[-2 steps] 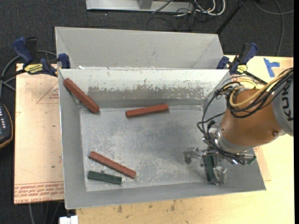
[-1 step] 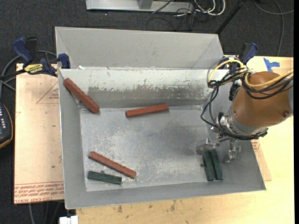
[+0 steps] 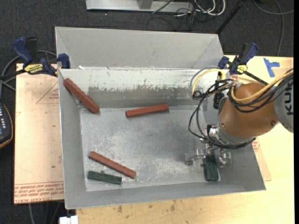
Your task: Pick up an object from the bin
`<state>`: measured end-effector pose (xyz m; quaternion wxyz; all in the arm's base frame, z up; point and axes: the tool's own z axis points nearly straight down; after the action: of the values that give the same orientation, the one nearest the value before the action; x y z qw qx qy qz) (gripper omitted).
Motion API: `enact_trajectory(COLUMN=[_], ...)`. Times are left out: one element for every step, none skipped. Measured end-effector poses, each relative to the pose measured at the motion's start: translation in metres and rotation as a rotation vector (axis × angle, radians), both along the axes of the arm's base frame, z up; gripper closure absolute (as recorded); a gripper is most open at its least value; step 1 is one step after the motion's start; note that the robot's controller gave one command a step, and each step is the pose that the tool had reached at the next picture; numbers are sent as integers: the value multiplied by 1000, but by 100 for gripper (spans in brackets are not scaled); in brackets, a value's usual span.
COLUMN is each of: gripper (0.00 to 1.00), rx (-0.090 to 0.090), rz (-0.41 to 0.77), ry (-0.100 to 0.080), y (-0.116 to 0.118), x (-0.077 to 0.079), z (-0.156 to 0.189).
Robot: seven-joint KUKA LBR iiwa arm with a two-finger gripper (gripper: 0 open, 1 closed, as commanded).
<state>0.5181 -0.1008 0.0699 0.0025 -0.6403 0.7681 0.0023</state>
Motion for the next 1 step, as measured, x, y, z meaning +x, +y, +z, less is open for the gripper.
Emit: enact_trajectory(gripper=[0], rx=[7], rz=[-51], ry=[-8], y=[-26], x=[-5], z=[4])
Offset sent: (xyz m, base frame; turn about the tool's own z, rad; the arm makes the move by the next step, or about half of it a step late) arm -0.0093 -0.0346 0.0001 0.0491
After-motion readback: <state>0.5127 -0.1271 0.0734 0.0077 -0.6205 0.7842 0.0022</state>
